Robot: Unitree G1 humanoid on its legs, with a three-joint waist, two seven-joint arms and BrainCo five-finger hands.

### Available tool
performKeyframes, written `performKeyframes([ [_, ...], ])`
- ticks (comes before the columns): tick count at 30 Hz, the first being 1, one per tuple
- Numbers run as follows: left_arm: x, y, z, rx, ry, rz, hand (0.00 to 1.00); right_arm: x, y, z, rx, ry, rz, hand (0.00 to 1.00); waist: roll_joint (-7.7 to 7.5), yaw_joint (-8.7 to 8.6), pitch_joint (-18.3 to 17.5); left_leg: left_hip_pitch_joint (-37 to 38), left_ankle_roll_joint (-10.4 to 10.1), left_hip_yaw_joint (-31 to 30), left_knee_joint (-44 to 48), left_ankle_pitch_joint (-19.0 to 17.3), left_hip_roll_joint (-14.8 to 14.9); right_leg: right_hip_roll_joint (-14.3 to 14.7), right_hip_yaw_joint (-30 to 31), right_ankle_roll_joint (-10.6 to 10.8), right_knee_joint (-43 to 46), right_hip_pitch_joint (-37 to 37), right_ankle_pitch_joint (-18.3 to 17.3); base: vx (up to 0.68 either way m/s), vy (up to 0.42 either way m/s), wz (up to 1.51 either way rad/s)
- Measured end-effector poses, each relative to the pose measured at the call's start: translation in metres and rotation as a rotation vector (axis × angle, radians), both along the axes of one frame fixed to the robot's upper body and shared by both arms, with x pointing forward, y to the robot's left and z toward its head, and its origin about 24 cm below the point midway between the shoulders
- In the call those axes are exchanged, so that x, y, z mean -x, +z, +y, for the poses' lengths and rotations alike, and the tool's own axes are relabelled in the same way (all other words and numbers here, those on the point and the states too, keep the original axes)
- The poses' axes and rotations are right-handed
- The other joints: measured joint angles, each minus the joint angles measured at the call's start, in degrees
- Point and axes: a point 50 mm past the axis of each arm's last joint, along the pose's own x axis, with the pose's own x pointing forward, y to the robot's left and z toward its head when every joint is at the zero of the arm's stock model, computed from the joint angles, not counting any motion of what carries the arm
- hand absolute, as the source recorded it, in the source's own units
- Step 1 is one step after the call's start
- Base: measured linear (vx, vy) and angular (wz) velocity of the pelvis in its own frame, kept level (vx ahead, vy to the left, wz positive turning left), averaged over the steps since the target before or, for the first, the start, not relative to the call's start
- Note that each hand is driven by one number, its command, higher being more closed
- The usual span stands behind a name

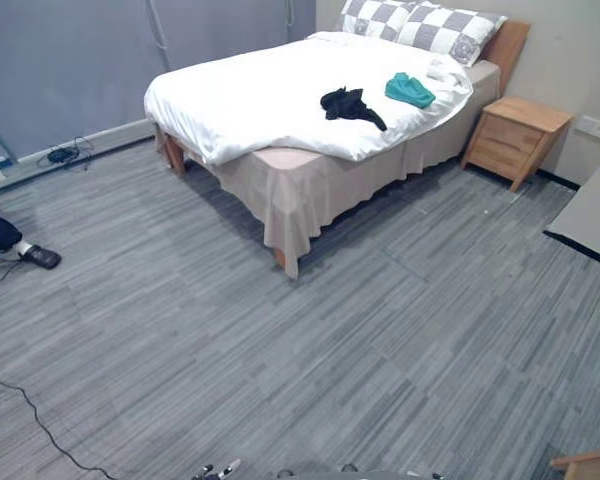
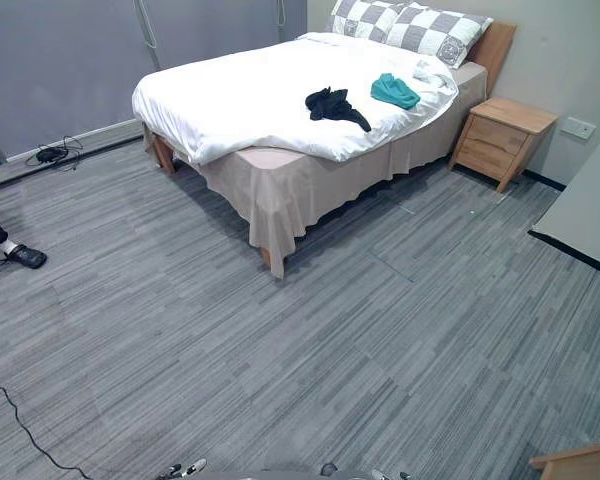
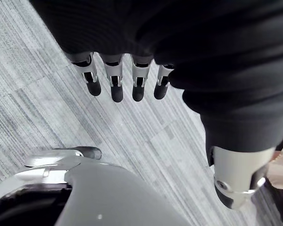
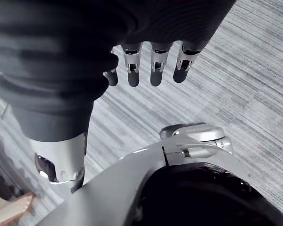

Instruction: Tidy the bed and pick cloth on bed and put in laundry

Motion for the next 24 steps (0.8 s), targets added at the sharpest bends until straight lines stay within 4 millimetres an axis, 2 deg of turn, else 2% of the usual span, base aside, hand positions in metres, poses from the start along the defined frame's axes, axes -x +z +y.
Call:
performKeyframes([
  [2,-0.002,0.000,0.000,0.000,-0.002,-0.003,0.00,-0.001,0.000,0.001,-0.007,0.003,-0.004,0.00,0.25,0.00,-0.02,0.66,0.51,-0.03,-0.91,0.73,-0.02,0.04,-0.63,-0.49,-0.67,0.39,0.34,0.13,-0.001,0.05],
  [5,-0.005,0.001,0.002,-0.007,-0.003,-0.009,0.00,-0.005,0.000,0.002,-0.013,0.005,-0.009,0.00,-0.20,0.03,0.78,1.72,0.51,0.01,-1.39,0.73,0.15,0.30,-1.26,-0.45,-0.76,1.50,0.31,0.10,-0.003,-0.01],
  [11,-0.004,0.001,0.003,-0.008,-0.004,-0.005,0.00,-0.011,0.000,0.003,-0.023,0.011,-0.015,0.00,-0.43,0.05,1.48,2.83,0.46,0.20,-1.63,0.70,0.16,0.21,-1.31,0.38,-0.64,2.49,-0.22,-0.01,-0.002,0.00],
  [24,-0.004,0.001,0.002,-0.006,-0.007,-0.001,0.00,-0.010,0.000,0.003,-0.024,0.009,-0.014,0.00,-0.78,0.06,2.00,3.18,0.00,1.55,-3.25,0.92,0.25,0.14,-1.56,0.44,-0.80,2.24,-0.42,-0.08,-0.013,-0.01],
])
